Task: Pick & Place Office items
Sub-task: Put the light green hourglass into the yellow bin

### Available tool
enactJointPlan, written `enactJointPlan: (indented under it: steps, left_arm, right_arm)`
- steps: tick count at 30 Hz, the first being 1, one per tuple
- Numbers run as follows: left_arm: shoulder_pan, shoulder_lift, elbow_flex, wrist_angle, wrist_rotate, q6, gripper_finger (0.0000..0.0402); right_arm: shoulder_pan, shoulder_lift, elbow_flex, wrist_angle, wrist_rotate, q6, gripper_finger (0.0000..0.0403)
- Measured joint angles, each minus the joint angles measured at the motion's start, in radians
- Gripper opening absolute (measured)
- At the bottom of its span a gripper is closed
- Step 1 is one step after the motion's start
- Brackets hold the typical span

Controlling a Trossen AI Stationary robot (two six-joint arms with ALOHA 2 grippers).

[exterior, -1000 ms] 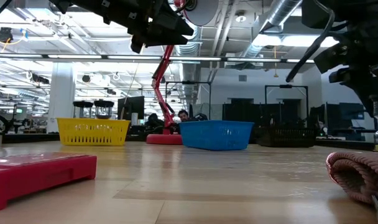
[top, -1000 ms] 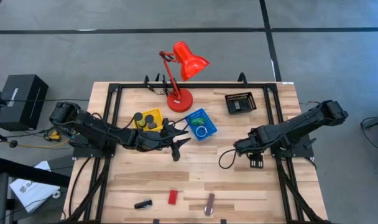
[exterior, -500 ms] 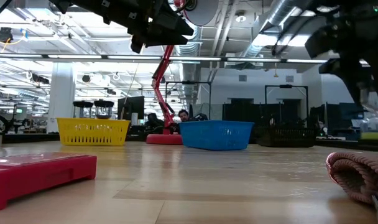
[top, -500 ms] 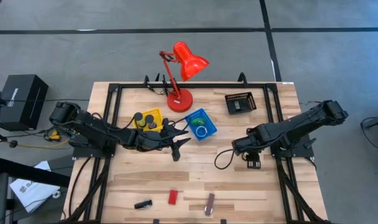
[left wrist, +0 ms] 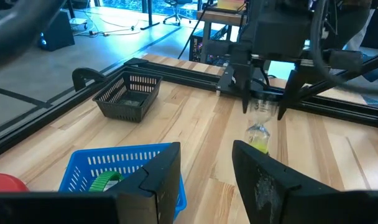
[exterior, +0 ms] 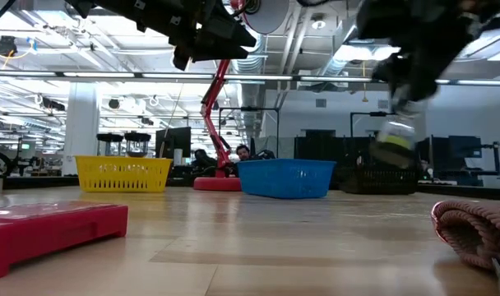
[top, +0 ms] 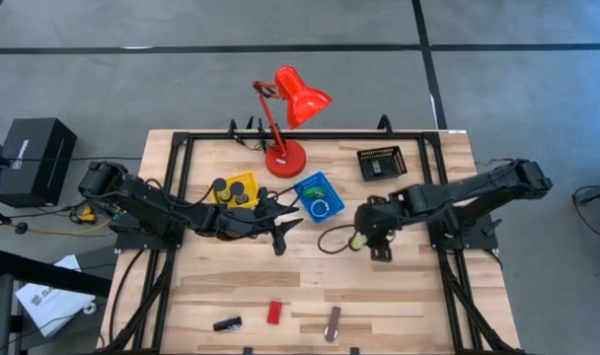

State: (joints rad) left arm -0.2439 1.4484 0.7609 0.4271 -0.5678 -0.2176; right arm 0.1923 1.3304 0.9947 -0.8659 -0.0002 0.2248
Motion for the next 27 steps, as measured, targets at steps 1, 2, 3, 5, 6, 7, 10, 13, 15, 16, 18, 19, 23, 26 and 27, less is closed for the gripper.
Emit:
enactJointPlan:
  steps: [1, 2, 3, 5, 6, 7, 10, 13, 15, 16, 18, 19, 23, 26, 27]
  left_arm:
    - [0.000, 0.000, 0.000, 0.000, 0.000, 0.000, 0.0140]
    - [0.001, 0.000, 0.000, 0.000, 0.000, 0.000, 0.0140]
    - [0.001, 0.000, 0.000, 0.000, 0.000, 0.000, 0.0140]
    - [0.001, 0.000, 0.000, 0.000, 0.000, 0.001, 0.0140]
    - [0.001, 0.000, 0.000, 0.000, 0.000, 0.001, 0.0140]
    - [0.001, 0.000, 0.000, 0.000, 0.000, 0.001, 0.0140]
    - [0.001, -0.001, 0.000, -0.001, 0.000, 0.048, 0.0140]
    - [0.000, -0.029, 0.000, -0.026, 0.000, 0.128, 0.0140]
    - [0.000, -0.066, 0.001, -0.064, -0.004, 0.148, 0.0140]
    - [0.000, -0.091, 0.002, -0.106, -0.007, 0.149, 0.0140]
    - [0.000, -0.153, -0.002, -0.215, -0.022, 0.133, 0.0140]
    - [0.000, -0.186, 0.000, -0.264, -0.021, 0.111, 0.0140]
    - [0.000, -0.326, 0.000, -0.460, -0.031, 0.007, 0.0140]
    - [0.000, -0.400, 0.000, -0.558, -0.046, -0.029, 0.0140]
    - [0.000, -0.423, 0.000, -0.588, -0.046, -0.031, 0.0140]
  right_arm:
    - [-0.011, 0.000, 0.000, 0.029, 0.000, -0.020, 0.0199]
    - [-0.022, 0.000, 0.000, 0.059, 0.000, -0.041, 0.0200]
    - [-0.032, 0.000, 0.000, 0.087, -0.001, -0.060, 0.0201]
    - [-0.054, 0.016, 0.005, 0.139, -0.001, -0.099, 0.0199]
    - [-0.064, 0.032, 0.015, 0.154, -0.001, -0.117, 0.0197]
    - [-0.071, 0.051, 0.029, 0.150, -0.001, -0.134, 0.0197]
    - [-0.093, 0.142, 0.110, 0.149, -0.002, -0.187, 0.0197]
    - [-0.103, 0.257, 0.215, 0.123, -0.048, -0.271, 0.0197]
    - [-0.103, 0.335, 0.302, 0.097, -0.059, -0.329, 0.0197]
    - [-0.102, 0.371, 0.348, 0.076, -0.055, -0.356, 0.0197]
    - [-0.106, 0.449, 0.444, 0.011, -0.046, -0.405, 0.0197]
    - [-0.108, 0.487, 0.491, -0.015, -0.045, -0.422, 0.0197]
    - [-0.118, 0.630, 0.678, -0.124, -0.039, -0.479, 0.0197]
    - [-0.120, 0.731, 0.808, -0.202, -0.039, -0.520, 0.0197]
    - [-0.122, 0.763, 0.848, -0.228, -0.039, -0.530, 0.0197]
